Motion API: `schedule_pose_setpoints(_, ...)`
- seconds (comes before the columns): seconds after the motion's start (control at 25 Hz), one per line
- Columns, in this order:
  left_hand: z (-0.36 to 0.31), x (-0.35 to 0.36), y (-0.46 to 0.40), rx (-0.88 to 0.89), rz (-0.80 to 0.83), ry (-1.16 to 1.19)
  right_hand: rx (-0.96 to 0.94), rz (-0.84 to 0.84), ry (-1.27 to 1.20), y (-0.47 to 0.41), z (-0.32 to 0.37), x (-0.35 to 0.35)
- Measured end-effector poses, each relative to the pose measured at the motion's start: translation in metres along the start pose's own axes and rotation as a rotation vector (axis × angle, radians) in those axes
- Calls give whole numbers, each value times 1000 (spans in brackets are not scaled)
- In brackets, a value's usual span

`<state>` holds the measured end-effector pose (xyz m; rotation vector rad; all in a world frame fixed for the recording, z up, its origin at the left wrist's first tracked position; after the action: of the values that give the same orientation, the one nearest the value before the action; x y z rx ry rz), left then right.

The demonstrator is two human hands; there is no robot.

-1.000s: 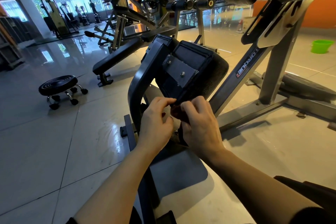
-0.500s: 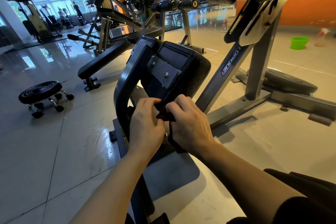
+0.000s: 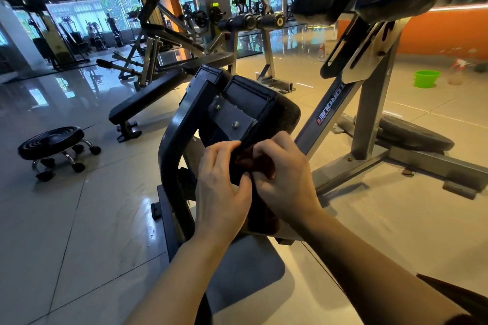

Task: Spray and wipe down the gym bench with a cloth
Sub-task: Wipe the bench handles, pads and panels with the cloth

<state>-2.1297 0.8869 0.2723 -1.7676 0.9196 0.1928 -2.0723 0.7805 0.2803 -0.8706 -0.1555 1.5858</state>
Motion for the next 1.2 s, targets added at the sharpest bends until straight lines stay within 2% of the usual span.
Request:
schedule_pose_setpoints(0.08, -2, 2, -3, 5, -19, 9, 39, -59, -60, -10, -3, -17)
schedule_pose_setpoints(0.2, -4, 4, -5, 20, -44, 12, 120, -361, -149, -18, -11, -60)
schedule_pose_setpoints(0.24, -5, 5, -5, 28, -48, 11, 122, -402, -153, -19, -12, -64)
schedule_pose_setpoints(0.52, -4, 7, -2, 31, -30, 2, 11, -248, -30, -16, -8, -38)
schedule_pose_setpoints(0.64, -5, 7, -1, 15, -39, 16, 97, -138, -75, -17, -14, -33)
schedule_pose_setpoints(0.72, -5, 9, 0, -4, -39, 22, 122, -207, -103, -17, -14, -45)
schedule_pose_setpoints(0.84, -4, 13, 2, -21, -31, 18, -5, -414, -18, -13, 2, -63)
schedule_pose_setpoints(1.0, -5, 14, 2, -2, -27, -12, -104, -394, 173, -14, 15, -45)
schedule_pose_setpoints(1.2, -3, 15, 4, -12, -13, 3, -109, -412, 176, -10, 7, -47)
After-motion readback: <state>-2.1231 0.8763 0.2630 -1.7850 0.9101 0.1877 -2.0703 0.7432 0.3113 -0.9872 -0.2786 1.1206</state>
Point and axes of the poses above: each hand's wrist, its own y-axis away from the middle knuckle, its own x-axis out of the palm, z = x × y, the point moved 10 cm from there along -y, towards the middle knuckle, and after that the axes turned 14 degrees about x, right-handed, at the moved point
